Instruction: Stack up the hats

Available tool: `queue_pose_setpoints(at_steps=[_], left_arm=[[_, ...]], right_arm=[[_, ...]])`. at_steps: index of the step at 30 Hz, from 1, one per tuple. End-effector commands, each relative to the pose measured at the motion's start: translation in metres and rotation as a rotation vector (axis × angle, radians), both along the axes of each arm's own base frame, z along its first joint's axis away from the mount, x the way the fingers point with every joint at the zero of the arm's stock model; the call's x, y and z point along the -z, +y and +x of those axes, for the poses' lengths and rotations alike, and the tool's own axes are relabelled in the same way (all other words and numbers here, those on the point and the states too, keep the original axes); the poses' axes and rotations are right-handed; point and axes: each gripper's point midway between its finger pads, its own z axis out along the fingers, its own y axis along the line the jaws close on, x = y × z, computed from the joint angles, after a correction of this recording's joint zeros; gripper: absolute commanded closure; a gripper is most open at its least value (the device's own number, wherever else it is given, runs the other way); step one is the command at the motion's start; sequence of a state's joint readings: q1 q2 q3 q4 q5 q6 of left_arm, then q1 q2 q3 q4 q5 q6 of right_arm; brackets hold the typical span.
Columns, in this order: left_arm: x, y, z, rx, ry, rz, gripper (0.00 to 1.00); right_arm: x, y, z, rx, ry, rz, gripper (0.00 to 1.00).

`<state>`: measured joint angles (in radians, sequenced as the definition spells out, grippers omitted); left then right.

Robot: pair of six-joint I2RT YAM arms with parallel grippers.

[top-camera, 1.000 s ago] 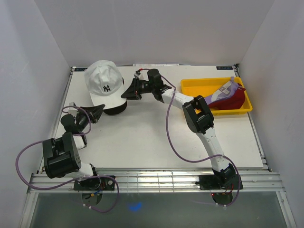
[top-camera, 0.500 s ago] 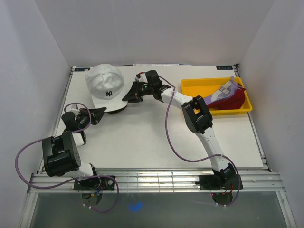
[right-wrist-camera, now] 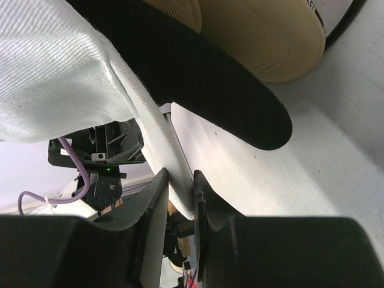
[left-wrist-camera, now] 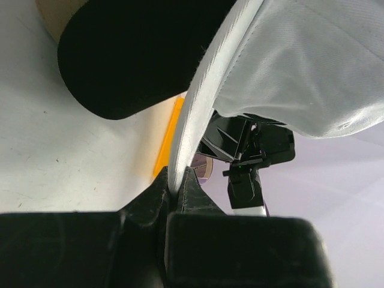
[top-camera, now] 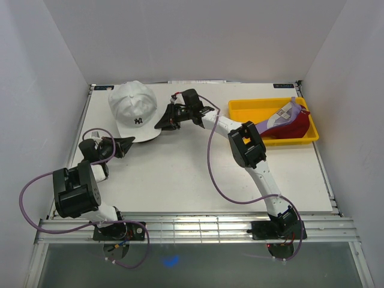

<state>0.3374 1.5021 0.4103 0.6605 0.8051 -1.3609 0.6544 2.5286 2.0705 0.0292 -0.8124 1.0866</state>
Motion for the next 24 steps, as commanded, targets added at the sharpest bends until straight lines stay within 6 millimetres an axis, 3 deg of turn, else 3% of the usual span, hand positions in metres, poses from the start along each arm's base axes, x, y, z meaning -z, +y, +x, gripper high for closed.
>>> queue_pose_setpoints(at_steps=[1,9,18,24], left_arm=[[0.043,-0.029,-0.035,0.126,0.199,-0.049,1.00],[0.052,-0.029,-0.037,0.143,0.220,-0.027,1.00],[0.053,-0.029,-0.041,0.165,0.222,0.012,0.65],[0.050,-0.030,-0.045,0.183,0.216,0.033,0.59]], right_arm=[[0.012,0.000,0.025,0.097,-0.049,-0.048,0.92],[0.009,-0.001,0.032,0.114,-0.070,-0.072,0.92],[0.007,-0.004,0.035,0.116,-0.111,-0.086,0.89],[0.002,-0.006,0.038,0.132,-0.137,-0.090,0.88]])
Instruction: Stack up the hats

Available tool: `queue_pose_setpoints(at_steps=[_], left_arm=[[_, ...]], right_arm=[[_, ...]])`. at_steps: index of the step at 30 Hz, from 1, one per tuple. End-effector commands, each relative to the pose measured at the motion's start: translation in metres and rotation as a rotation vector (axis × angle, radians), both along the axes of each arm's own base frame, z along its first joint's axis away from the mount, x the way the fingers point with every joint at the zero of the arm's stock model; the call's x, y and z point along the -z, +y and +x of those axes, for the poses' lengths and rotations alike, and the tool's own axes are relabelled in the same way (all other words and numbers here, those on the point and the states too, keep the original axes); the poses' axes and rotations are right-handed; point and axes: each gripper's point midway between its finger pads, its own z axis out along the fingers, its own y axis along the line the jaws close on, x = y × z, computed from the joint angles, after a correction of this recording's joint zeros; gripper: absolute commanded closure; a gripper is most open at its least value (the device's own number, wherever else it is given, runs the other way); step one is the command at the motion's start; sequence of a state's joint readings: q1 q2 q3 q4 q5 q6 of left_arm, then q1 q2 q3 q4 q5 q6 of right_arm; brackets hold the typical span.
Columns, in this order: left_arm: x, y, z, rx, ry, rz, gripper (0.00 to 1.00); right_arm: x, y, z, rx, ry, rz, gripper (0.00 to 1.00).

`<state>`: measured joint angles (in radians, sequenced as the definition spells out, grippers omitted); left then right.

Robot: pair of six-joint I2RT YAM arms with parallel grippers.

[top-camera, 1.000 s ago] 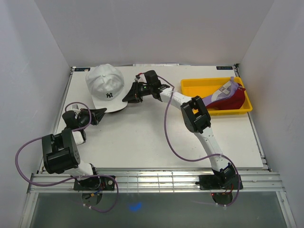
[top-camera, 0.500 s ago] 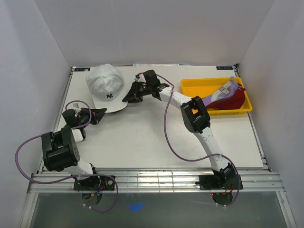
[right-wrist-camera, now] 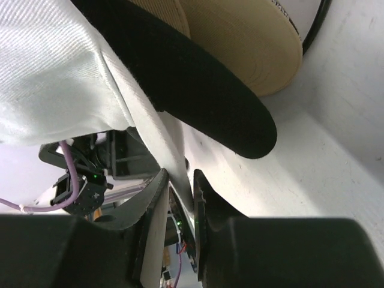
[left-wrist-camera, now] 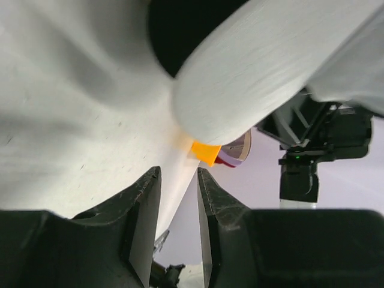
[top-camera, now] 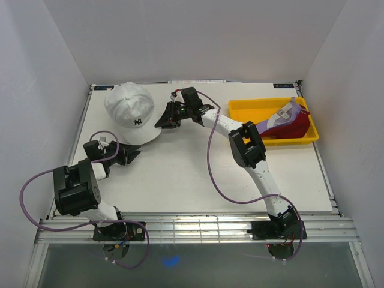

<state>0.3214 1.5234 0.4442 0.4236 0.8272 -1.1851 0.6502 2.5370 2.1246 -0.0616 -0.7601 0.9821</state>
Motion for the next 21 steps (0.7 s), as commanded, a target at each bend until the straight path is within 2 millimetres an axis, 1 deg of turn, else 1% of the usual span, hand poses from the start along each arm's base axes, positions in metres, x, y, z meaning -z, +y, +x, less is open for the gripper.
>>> queue_pose_setpoints(at_steps=[1,4,5,7,8,9,11,12,13,17,21], left_arm=[[0.016,-0.018,-0.028,0.087,0.097,-0.022,0.59],[0.016,-0.019,-0.028,0.104,0.101,-0.023,0.59],[0.016,-0.019,-0.027,0.109,0.101,-0.019,0.61],[0.017,-0.018,-0.026,0.112,0.105,-0.015,0.66],[0.018,-0.018,-0.027,0.110,0.114,-0.015,0.71],[0.017,-0.017,-0.025,0.110,0.109,-0.009,0.79],[0.016,-0.017,-0.024,0.111,0.113,-0.005,0.82],[0.015,-0.015,-0.022,0.115,0.107,0.007,0.87],[0.014,-0.014,-0.021,0.118,0.103,0.018,0.89],[0.005,-0.012,-0.020,0.122,0.092,0.048,0.89],[-0.002,-0.012,-0.019,0.126,0.079,0.061,0.89]], right_arm=[[-0.003,-0.003,0.028,0.117,-0.062,-0.037,0.88],[-0.003,-0.003,0.029,0.118,-0.063,-0.036,0.88],[-0.002,-0.003,0.030,0.121,-0.063,-0.038,0.88],[0.000,-0.003,0.030,0.124,-0.062,-0.044,0.89],[0.001,-0.003,0.031,0.128,-0.066,-0.048,0.89],[0.002,-0.004,0.031,0.128,-0.067,-0.051,0.89],[0.005,-0.004,0.032,0.132,-0.066,-0.060,0.89],[0.006,-0.004,0.033,0.134,-0.067,-0.065,0.89],[0.009,-0.004,0.033,0.134,-0.066,-0.071,0.89],[0.020,-0.007,0.037,0.150,-0.072,-0.115,0.85],[0.030,-0.011,0.036,0.154,-0.071,-0.142,0.82]])
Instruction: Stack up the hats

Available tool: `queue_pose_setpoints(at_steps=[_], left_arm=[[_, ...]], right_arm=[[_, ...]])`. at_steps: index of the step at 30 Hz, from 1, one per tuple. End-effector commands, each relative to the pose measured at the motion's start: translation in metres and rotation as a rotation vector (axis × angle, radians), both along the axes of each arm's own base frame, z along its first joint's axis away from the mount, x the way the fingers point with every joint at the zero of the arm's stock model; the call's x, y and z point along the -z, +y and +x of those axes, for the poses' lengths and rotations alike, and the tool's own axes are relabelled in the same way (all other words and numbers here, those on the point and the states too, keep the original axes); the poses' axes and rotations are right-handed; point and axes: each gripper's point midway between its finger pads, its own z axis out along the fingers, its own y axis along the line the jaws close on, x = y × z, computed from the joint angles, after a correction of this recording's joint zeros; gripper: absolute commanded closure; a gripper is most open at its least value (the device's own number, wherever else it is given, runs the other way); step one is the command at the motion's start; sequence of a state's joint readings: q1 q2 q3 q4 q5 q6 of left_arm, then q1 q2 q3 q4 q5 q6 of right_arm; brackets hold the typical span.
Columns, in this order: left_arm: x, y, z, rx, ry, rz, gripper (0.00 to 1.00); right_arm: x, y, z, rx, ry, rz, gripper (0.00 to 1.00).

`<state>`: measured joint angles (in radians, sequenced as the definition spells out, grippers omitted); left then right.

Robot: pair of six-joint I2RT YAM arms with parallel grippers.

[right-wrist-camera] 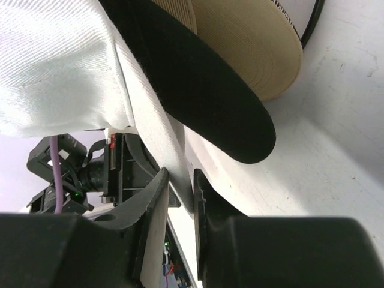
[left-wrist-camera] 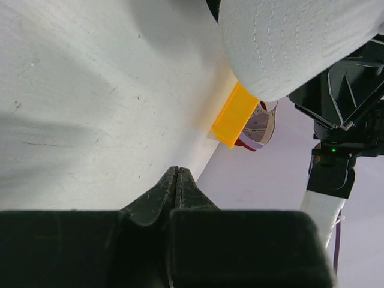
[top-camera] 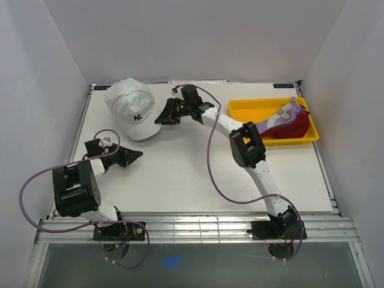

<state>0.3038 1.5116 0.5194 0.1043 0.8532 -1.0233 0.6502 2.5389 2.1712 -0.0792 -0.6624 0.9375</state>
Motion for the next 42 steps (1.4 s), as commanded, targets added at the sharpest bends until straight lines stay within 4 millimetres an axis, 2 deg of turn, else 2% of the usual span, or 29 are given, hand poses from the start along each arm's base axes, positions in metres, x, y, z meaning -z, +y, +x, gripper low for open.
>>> queue_pose_setpoints(at_steps=[1,10,16,19,21,22,23,24,25,27,28,30,31,33,34,35,36,37,38,40,41,42], left_arm=[[-0.016,0.001,0.002,0.020,-0.050,0.031,0.89],[-0.036,-0.001,-0.001,0.035,-0.104,0.046,0.85],[-0.054,-0.001,-0.001,0.057,-0.143,0.069,0.82],[-0.073,-0.002,0.002,0.074,-0.201,0.084,0.81],[-0.090,-0.002,0.004,0.084,-0.252,0.092,0.81],[-0.106,-0.001,0.008,0.091,-0.288,0.103,0.80],[-0.117,-0.001,0.011,0.096,-0.318,0.115,0.80],[-0.143,0.001,0.019,0.102,-0.390,0.141,0.80],[-0.156,0.002,0.021,0.105,-0.425,0.159,0.80],[-0.188,0.006,0.028,0.094,-0.513,0.204,0.80],[-0.220,0.013,0.039,0.062,-0.595,0.261,0.80],[-0.252,0.021,0.048,0.025,-0.675,0.324,0.78],[-0.284,0.031,0.059,-0.034,-0.745,0.391,0.78],[-0.309,0.045,0.071,-0.094,-0.791,0.473,0.78],[-0.312,0.053,0.084,-0.121,-0.790,0.498,0.78],[-0.332,0.064,0.094,-0.184,-0.822,0.547,0.78],[-0.337,0.065,0.103,-0.200,-0.831,0.561,0.78],[-0.331,0.071,0.120,-0.213,-0.821,0.562,0.78],[-0.342,0.075,0.129,-0.248,-0.839,0.577,0.78],[-0.347,0.071,0.147,-0.268,-0.872,0.608,0.78],[-0.334,0.070,0.160,-0.267,-0.852,0.621,0.79],[-0.338,0.070,0.170,-0.304,-0.874,0.677,0.79]], right_arm=[[0.038,-0.014,0.016,0.091,0.022,-0.118,0.80],[0.050,-0.020,0.014,0.097,0.020,-0.157,0.56],[0.052,-0.025,0.013,0.100,0.014,-0.169,0.48],[0.041,-0.026,0.015,0.101,-0.006,-0.160,0.45],[0.036,-0.027,0.015,0.098,-0.016,-0.155,0.44],[0.027,-0.029,0.016,0.100,-0.028,-0.148,0.42],[0.027,-0.031,0.015,0.099,-0.027,-0.150,0.41],[0.025,-0.033,0.015,0.099,-0.033,-0.152,0.41],[0.016,-0.035,0.014,0.098,-0.044,-0.146,0.40],[0.019,-0.042,0.009,0.097,-0.038,-0.161,0.39],[0.007,-0.045,0.008,0.100,-0.056,-0.152,0.39],[0.006,-0.051,0.003,0.097,-0.064,-0.166,0.38],[-0.005,-0.053,0.001,0.100,-0.083,-0.160,0.37],[-0.011,-0.057,-0.001,0.102,-0.096,-0.160,0.36],[-0.022,-0.056,-0.002,0.100,-0.109,-0.147,0.36],[-0.026,-0.057,-0.002,0.100,-0.113,-0.142,0.36],[-0.032,-0.057,-0.003,0.098,-0.121,-0.134,0.36],[-0.042,-0.056,-0.003,0.098,-0.134,-0.120,0.36],[-0.047,-0.056,-0.003,0.099,-0.144,-0.112,0.35],[-0.063,-0.054,-0.001,0.099,-0.176,-0.083,0.34],[-0.070,-0.053,0.001,0.102,-0.192,-0.071,0.34],[-0.076,-0.051,0.003,0.104,-0.211,-0.054,0.34]])
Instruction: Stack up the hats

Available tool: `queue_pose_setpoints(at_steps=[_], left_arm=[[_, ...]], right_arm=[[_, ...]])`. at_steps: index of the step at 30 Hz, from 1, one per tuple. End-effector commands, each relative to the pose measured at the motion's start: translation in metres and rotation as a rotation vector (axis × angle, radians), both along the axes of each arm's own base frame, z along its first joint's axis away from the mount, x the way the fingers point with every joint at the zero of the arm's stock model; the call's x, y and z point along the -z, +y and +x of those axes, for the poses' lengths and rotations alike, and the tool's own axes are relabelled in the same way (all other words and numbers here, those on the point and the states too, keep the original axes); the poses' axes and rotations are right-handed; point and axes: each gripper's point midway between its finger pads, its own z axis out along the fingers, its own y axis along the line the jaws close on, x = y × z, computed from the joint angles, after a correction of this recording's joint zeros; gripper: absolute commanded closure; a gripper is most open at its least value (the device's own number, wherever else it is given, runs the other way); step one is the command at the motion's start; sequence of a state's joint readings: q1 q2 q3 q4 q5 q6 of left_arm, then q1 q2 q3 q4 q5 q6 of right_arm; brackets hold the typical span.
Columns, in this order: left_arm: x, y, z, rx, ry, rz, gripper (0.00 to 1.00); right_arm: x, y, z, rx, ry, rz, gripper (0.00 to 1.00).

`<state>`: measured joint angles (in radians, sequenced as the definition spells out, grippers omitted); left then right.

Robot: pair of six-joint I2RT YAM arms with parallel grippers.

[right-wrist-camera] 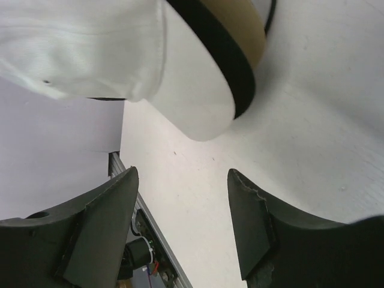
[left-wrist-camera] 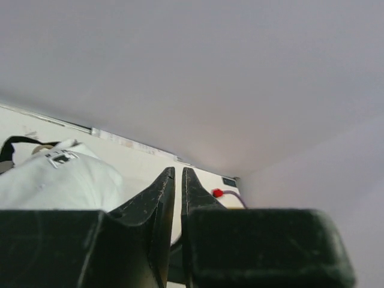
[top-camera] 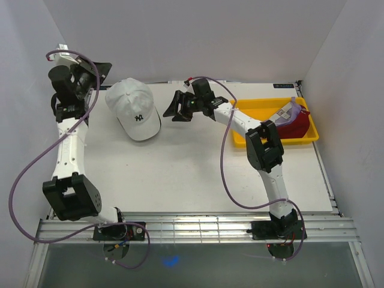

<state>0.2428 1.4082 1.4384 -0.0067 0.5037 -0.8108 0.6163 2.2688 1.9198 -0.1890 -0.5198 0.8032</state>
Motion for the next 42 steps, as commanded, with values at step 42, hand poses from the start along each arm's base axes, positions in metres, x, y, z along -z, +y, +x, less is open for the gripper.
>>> queue_pose_setpoints(at_steps=[42], left_arm=[[0.249,0.020,0.116,-0.282,0.403,0.210,0.85]], right_arm=[[0.015,0.069,0.051,-0.017,-0.117,0.264,0.28]])
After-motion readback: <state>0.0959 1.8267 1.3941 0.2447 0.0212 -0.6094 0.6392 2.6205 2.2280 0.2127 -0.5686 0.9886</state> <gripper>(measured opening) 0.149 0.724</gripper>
